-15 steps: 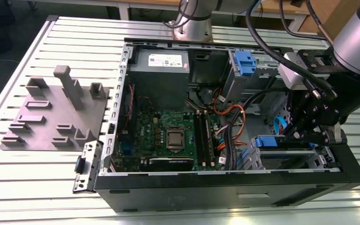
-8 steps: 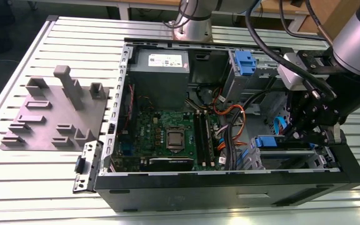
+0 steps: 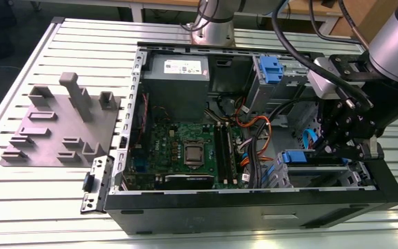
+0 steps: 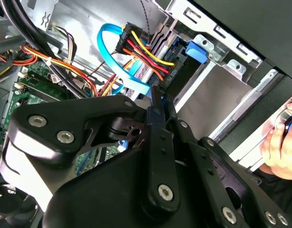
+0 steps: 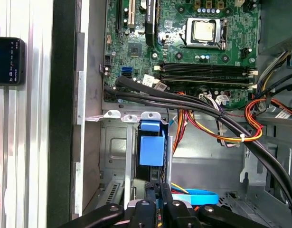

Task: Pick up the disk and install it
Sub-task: 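Insert the second disk wire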

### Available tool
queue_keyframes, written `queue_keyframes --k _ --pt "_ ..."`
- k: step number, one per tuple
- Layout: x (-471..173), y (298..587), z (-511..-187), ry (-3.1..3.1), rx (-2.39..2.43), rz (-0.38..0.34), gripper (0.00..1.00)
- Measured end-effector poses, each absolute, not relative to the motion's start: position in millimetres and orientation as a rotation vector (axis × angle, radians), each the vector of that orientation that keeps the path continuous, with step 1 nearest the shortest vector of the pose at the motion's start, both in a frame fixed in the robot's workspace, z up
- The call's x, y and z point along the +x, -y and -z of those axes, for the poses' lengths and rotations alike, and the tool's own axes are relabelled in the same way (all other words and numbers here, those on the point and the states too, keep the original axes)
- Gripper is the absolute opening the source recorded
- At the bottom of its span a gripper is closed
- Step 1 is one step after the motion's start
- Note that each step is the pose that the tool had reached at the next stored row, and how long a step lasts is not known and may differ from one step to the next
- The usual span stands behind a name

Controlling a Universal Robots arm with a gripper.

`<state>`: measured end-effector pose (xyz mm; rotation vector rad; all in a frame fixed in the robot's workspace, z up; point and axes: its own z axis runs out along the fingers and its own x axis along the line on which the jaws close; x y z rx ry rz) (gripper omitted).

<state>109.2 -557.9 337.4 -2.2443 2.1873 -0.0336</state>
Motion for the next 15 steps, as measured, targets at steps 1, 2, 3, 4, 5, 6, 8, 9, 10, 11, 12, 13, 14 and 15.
queue_keyframes --k 1,2,3,4,5,6,8,9,10,11,12,13,14,15 --pt "109.2 558.0 -337.4 -2.187 -2.244 0.034 0.16" --pt "109.2 558.0 -337.2 -2.187 -2.244 0.034 0.16" --pt "109.2 558.0 -337.1 -2.187 -2.244 0.034 0.16" --pt "109.2 558.0 -336.9 -2.187 -2.244 0.034 0.16" --pt "109.2 558.0 -336.6 -2.187 -2.244 0.034 0.16" --pt "109.2 558.0 -336.3 -2.187 -2.244 0.034 0.16" --pt "109.2 558.1 -335.6 -2.187 -2.244 0.034 0.16" --pt "109.3 558.1 -335.1 -2.187 -2.244 0.033 0.16" --pt "109.3 558.1 -334.4 -2.187 -2.244 0.033 0.16" --pt "109.4 558.1 -333.9 -2.187 -2.244 0.033 0.16" --pt "109.4 558.1 -333.1 -2.187 -2.244 0.033 0.16" --pt "109.4 558.1 -332.3 -2.187 -2.244 0.033 0.16" --pt "109.5 558.2 -331.7 -2.187 -2.244 0.034 0.16" --pt "109.5 558.2 -331.1 -2.187 -2.244 0.034 0.16"
